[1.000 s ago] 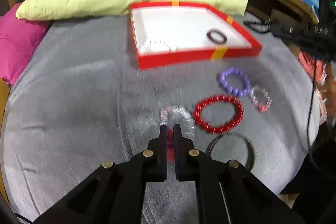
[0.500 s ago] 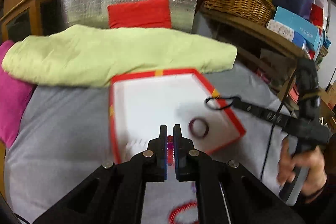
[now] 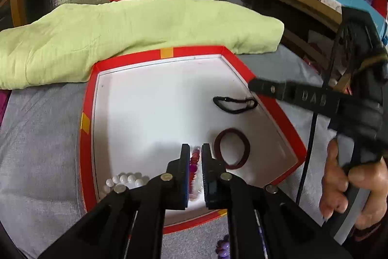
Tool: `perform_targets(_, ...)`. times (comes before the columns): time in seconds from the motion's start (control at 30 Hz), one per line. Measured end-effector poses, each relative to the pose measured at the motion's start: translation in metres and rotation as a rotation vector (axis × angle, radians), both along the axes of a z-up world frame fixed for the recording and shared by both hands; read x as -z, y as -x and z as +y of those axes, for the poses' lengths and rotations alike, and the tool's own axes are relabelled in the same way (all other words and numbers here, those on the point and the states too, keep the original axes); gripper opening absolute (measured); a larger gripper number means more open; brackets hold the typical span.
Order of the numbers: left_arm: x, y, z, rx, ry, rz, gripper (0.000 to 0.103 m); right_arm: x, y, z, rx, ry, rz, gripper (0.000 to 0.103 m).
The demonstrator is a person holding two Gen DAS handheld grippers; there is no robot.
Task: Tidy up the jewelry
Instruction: 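Lower both held items into the red tray and open both tools, then grasp the pale pink bead bracelet with the right tool while the left tool grasps the red bead bracelet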
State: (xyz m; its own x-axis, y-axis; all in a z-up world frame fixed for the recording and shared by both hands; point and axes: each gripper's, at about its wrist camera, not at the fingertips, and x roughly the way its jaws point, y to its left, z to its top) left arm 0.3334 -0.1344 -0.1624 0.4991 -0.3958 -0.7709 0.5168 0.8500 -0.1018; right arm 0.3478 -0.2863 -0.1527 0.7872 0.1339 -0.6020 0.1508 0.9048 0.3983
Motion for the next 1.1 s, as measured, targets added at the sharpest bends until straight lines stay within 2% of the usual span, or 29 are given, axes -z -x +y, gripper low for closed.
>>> perform_targets(0.03, -0.001, 0.003, 0.002, -0.002, -0.007, -0.003, 0.02, -0.001, 0.001, -0.001, 0.002, -0.001, -0.009, 0.022)
perform_targets(0.07, -0.003, 0.006, 0.004, -0.005, -0.009, -0.012, 0.032, -0.002, 0.003, -0.003, 0.01, -0.007, -0.014, 0.026)
perform_targets(0.1, -0.006, 0.01, 0.006, -0.009, -0.01, -0.024, 0.043, -0.003, 0.007, -0.007, 0.023, -0.02, -0.022, 0.026)
perform_targets(0.23, -0.02, 0.023, 0.018, -0.033, -0.018, -0.084, 0.054, -0.012, 0.027, -0.018, 0.063, -0.037, -0.043, 0.026)
perform_targets(0.3, -0.026, 0.028, 0.024, -0.052, -0.01, -0.099, 0.065, -0.016, 0.039, -0.021, 0.076, -0.034, -0.044, 0.026)
perform_targets(0.47, -0.031, 0.04, 0.039, -0.111, -0.032, -0.101, 0.066, -0.019, 0.066, -0.01, 0.051, 0.019, -0.006, 0.026)
perform_targets(0.53, -0.032, 0.048, 0.046, -0.137, -0.037, -0.105, 0.066, -0.018, 0.078, -0.006, 0.035, 0.012, 0.018, 0.03)
perform_targets(0.6, -0.032, 0.06, 0.053, -0.15, -0.035, -0.112, 0.069, -0.015, 0.09, -0.004, 0.026, -0.015, 0.028, 0.053)
perform_targets(0.63, -0.031, 0.067, 0.057, -0.15, -0.035, -0.119, 0.07, -0.015, 0.097, -0.002, 0.022, -0.018, 0.03, 0.057)
perform_targets(0.77, -0.023, 0.095, 0.074, -0.13, -0.064, -0.128, 0.072, -0.014, 0.13, 0.01, -0.011, 0.045, 0.025, 0.057)
perform_targets(0.93, -0.007, 0.117, 0.098, -0.143, -0.068, -0.068, 0.072, -0.002, 0.168, 0.017, -0.073, 0.045, 0.047, 0.057)
perform_targets(1.1, 0.011, 0.13, 0.106, -0.128, -0.094, -0.026, 0.072, 0.014, 0.184, 0.036, -0.181, 0.086, 0.091, 0.038)
